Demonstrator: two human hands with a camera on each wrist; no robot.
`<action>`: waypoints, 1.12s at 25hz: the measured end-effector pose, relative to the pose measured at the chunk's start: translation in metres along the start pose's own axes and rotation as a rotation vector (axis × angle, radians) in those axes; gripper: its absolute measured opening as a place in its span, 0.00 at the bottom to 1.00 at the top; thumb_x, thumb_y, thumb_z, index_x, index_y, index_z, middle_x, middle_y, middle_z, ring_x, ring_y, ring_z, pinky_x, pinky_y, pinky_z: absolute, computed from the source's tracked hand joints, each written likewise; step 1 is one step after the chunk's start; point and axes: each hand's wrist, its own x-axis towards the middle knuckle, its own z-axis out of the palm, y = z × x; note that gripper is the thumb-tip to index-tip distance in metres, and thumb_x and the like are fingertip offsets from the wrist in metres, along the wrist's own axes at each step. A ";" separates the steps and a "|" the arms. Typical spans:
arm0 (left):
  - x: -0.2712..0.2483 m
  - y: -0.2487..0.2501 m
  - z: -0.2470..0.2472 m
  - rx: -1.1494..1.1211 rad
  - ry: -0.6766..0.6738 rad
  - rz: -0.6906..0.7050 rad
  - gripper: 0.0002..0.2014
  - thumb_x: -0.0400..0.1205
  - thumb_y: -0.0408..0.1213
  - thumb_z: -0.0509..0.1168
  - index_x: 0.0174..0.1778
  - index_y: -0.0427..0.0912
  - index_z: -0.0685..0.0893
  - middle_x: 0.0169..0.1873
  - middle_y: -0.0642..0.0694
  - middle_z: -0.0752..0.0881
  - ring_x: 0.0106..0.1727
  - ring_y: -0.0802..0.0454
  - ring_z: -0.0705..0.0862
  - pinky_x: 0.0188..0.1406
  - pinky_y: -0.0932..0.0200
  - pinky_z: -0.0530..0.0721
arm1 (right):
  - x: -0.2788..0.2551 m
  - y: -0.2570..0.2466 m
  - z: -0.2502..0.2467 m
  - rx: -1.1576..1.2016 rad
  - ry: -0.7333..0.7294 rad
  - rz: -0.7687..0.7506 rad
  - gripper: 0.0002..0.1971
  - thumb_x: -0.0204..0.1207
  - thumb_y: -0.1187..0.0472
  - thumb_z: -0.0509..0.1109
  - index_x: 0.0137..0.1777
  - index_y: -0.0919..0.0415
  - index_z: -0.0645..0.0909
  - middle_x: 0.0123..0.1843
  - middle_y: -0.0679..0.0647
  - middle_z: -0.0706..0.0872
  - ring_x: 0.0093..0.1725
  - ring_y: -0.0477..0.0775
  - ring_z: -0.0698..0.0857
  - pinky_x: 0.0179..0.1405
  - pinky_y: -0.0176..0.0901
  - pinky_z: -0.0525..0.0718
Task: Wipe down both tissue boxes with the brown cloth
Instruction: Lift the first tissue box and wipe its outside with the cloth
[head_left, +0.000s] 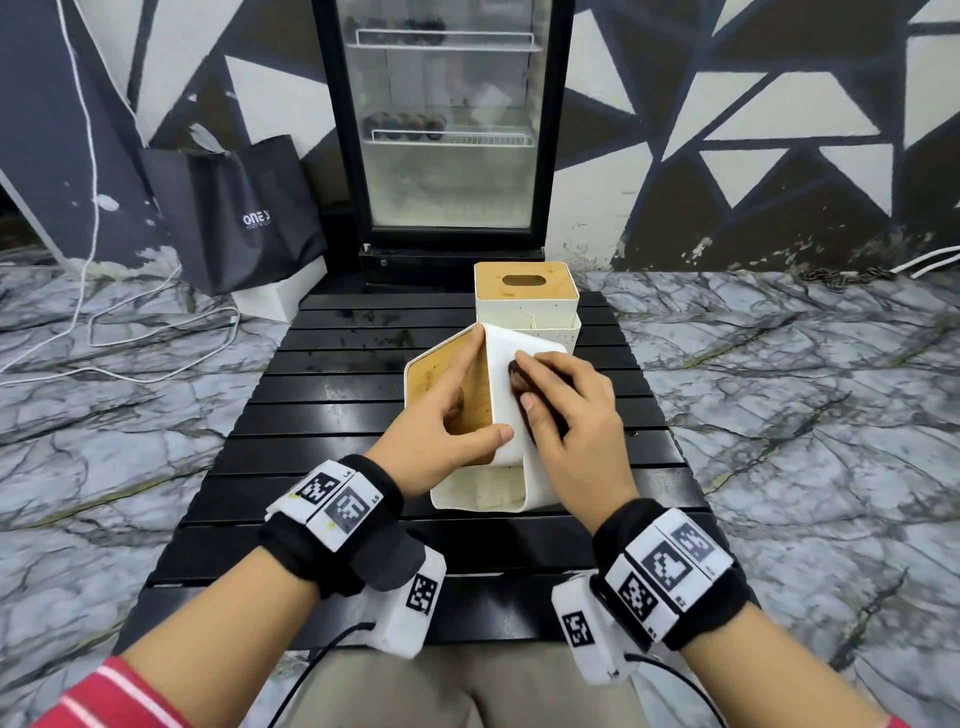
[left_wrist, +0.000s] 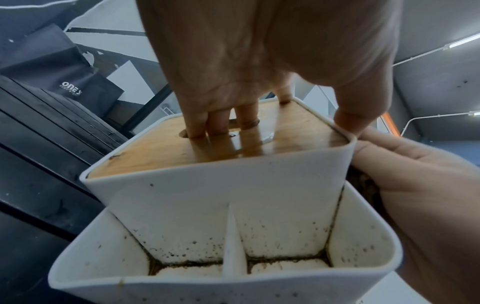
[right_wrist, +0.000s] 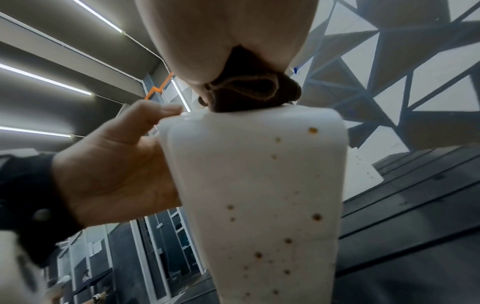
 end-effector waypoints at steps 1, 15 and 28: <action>0.000 0.000 0.001 -0.001 -0.006 0.006 0.46 0.76 0.33 0.71 0.76 0.74 0.51 0.51 0.58 0.81 0.48 0.64 0.81 0.43 0.73 0.80 | -0.002 -0.004 0.001 0.014 -0.009 -0.016 0.18 0.77 0.57 0.60 0.65 0.53 0.79 0.58 0.45 0.76 0.58 0.51 0.72 0.64 0.21 0.62; 0.001 0.002 0.006 0.030 0.017 0.011 0.46 0.77 0.38 0.72 0.78 0.72 0.47 0.64 0.41 0.80 0.58 0.54 0.82 0.49 0.72 0.77 | 0.022 -0.015 0.000 0.130 -0.107 0.066 0.18 0.76 0.61 0.61 0.65 0.52 0.78 0.57 0.44 0.76 0.60 0.53 0.75 0.64 0.32 0.69; 0.008 -0.003 0.003 0.025 -0.006 0.014 0.47 0.78 0.41 0.69 0.80 0.64 0.42 0.71 0.54 0.73 0.66 0.60 0.77 0.54 0.81 0.74 | -0.002 0.018 -0.013 0.117 -0.146 0.262 0.19 0.79 0.65 0.62 0.68 0.50 0.75 0.59 0.42 0.73 0.65 0.55 0.73 0.69 0.49 0.71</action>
